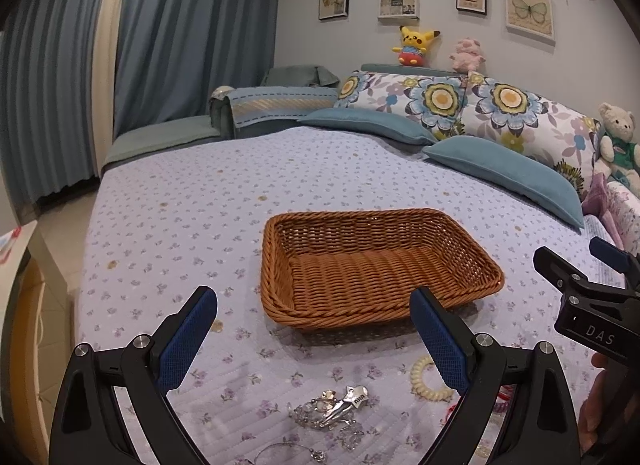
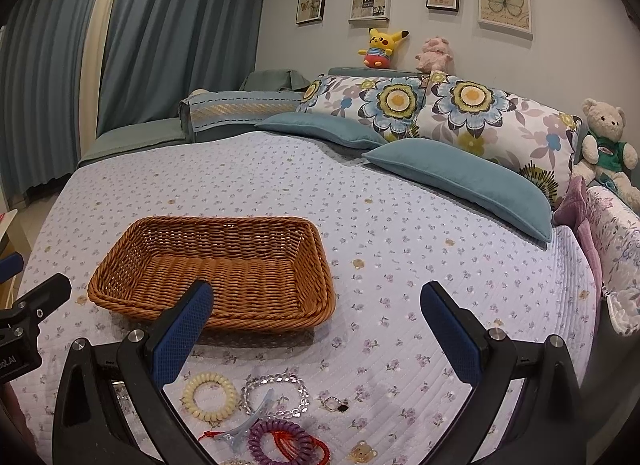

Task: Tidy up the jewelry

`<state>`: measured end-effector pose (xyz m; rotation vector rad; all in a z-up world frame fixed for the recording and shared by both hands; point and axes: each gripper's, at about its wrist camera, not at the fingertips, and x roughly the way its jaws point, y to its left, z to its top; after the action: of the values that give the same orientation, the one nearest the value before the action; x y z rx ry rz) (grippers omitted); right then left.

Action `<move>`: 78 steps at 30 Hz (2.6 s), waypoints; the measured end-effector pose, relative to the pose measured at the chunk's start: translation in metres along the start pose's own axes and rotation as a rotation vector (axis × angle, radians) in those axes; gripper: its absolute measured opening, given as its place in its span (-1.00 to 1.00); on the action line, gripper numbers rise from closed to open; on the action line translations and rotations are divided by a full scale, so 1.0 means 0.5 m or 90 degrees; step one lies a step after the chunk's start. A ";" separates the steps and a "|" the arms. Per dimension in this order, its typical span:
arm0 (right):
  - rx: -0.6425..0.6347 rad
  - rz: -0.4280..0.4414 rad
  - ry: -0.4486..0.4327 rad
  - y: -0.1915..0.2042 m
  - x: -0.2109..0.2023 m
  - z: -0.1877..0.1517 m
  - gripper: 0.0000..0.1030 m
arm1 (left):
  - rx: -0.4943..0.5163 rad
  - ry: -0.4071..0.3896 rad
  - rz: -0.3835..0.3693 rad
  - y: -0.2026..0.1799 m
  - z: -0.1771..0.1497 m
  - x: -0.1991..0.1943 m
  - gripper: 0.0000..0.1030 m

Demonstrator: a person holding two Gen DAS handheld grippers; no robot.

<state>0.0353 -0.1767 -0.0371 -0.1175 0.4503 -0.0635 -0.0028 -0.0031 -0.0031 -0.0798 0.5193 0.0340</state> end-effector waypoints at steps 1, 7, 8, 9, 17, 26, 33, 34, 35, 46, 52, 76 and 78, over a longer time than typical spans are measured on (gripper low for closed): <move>0.000 0.000 0.000 0.000 0.000 0.000 1.00 | -0.003 -0.002 0.000 0.001 0.000 -0.001 0.88; -0.002 -0.001 0.001 0.002 0.000 -0.001 1.00 | -0.006 -0.019 -0.006 0.002 0.002 -0.003 0.88; -0.003 -0.001 0.001 0.002 0.000 -0.002 1.00 | -0.006 -0.018 -0.010 0.002 0.003 -0.004 0.88; -0.005 -0.001 0.001 0.001 0.000 -0.003 1.00 | -0.001 -0.013 -0.012 -0.001 0.003 -0.006 0.88; -0.015 -0.007 0.010 -0.018 -0.005 -0.023 1.00 | 0.030 -0.018 -0.006 -0.001 -0.005 -0.034 0.88; -0.057 -0.020 0.028 -0.034 -0.012 -0.061 1.00 | 0.013 0.010 -0.022 0.019 -0.022 -0.050 0.88; -0.072 -0.001 0.048 -0.074 -0.031 -0.096 1.00 | -0.037 0.082 -0.048 0.053 -0.073 -0.070 0.88; -0.066 0.009 0.054 -0.083 -0.030 -0.100 1.00 | -0.043 0.092 -0.055 0.058 -0.083 -0.072 0.88; -0.060 0.019 0.061 -0.092 -0.028 -0.104 1.00 | -0.049 0.105 -0.064 0.062 -0.092 -0.075 0.88; 0.040 0.116 0.166 -0.196 0.041 -0.143 0.72 | -0.056 0.189 -0.106 0.076 -0.166 -0.103 0.67; -0.002 0.140 0.202 -0.148 0.077 -0.153 0.14 | -0.052 0.249 -0.127 0.077 -0.183 -0.072 0.19; -0.029 0.155 0.298 -0.085 0.184 -0.188 -0.69 | -0.054 0.333 -0.181 0.029 -0.227 -0.002 -0.54; -0.026 0.156 0.292 -0.085 0.181 -0.186 -0.69 | -0.045 0.331 -0.174 0.022 -0.227 0.001 -0.58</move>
<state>0.0741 -0.2359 -0.1538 -0.0873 0.9213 0.1640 -0.0590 -0.0017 -0.1025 -0.2312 1.0227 -0.2410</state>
